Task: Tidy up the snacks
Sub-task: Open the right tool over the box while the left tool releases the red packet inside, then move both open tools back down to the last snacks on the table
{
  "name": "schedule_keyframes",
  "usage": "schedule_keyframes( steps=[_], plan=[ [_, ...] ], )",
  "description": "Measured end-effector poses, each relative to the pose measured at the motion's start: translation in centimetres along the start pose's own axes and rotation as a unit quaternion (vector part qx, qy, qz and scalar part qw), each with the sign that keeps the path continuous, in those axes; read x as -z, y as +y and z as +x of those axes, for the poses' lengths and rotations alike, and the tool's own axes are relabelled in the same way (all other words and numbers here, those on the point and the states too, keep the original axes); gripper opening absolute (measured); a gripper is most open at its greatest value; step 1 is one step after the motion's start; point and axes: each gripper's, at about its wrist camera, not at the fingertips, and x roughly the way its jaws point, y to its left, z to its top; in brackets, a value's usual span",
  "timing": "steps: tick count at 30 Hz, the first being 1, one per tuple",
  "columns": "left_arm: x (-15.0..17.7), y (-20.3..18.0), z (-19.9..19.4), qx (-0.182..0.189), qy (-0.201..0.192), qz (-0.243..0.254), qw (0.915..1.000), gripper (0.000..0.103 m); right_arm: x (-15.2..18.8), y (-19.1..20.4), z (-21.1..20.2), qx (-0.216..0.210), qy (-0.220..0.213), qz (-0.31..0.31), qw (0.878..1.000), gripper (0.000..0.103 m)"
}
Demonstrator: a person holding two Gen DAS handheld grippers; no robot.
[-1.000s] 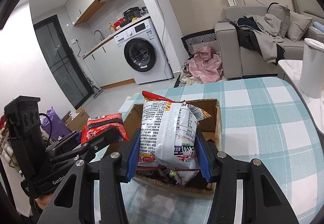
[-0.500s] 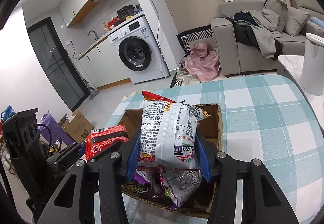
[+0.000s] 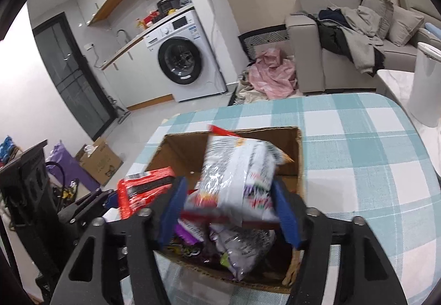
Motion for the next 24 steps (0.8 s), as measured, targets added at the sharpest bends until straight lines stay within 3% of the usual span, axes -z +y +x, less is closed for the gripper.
schedule_keyframes(
  steps=[4, 6, 9, 11, 24],
  plan=[
    [0.1, 0.3, -1.5, -0.003, -0.016, -0.011, 0.9998, 0.083, 0.4, 0.6, -1.3, 0.000, -0.012, -0.015, 1.000, 0.076],
    [0.2, 0.4, -2.5, -0.002, -0.028, -0.016, 0.9995, 0.085, 0.6, 0.7, -1.9, -0.004, -0.013, -0.010, 1.000, 0.086],
    [0.5, 0.4, -3.9, 0.002, -0.033, -0.019, 0.9993, 0.093, 1.3, 0.6, -2.8, -0.007, -0.015, -0.008, 1.000, 0.092],
    [0.9, 0.3, -4.9, -0.001, -0.039, -0.016, 0.9991, 0.102, 1.8, 0.4, -3.5, -0.005, -0.018, -0.006, 1.000, 0.099],
    [4.1, 0.6, -11.0, -0.022, -0.047, -0.012, 0.9986, 0.102, 5.0, 0.3, -6.0, -0.011, -0.016, -0.003, 1.000, 0.102]
  ],
)
